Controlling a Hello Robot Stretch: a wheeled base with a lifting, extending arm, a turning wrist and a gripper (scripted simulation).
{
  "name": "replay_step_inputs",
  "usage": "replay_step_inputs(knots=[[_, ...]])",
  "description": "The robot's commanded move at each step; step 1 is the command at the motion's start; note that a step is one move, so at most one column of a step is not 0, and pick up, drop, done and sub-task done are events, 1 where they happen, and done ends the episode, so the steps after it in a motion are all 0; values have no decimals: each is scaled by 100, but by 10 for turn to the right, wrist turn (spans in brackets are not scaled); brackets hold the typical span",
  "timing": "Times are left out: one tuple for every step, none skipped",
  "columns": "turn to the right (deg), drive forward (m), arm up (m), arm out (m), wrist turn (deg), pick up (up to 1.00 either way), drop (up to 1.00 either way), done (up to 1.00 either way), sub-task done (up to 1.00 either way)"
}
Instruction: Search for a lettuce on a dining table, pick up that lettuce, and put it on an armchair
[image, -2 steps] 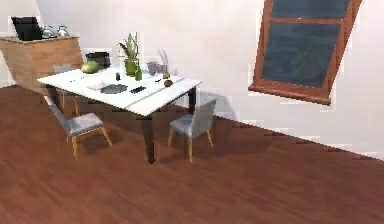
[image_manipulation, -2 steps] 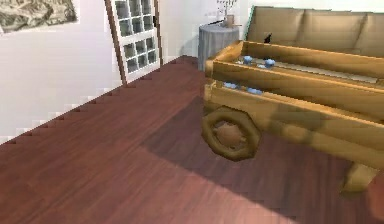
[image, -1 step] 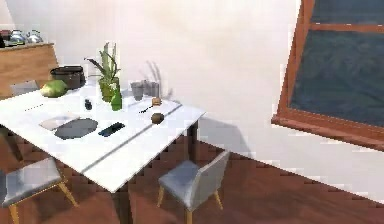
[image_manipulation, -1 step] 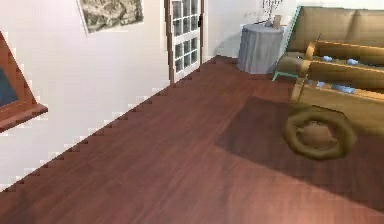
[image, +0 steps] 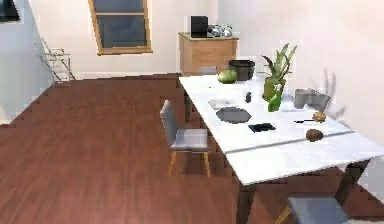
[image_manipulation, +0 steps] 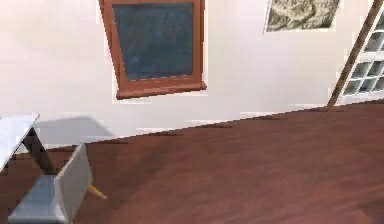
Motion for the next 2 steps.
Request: replay_step_inputs(knots=[[-270, 0, 0, 0, 0, 0, 0, 0, 0], [0, 100, 0, 0, 0, 0, 0, 0, 0]])
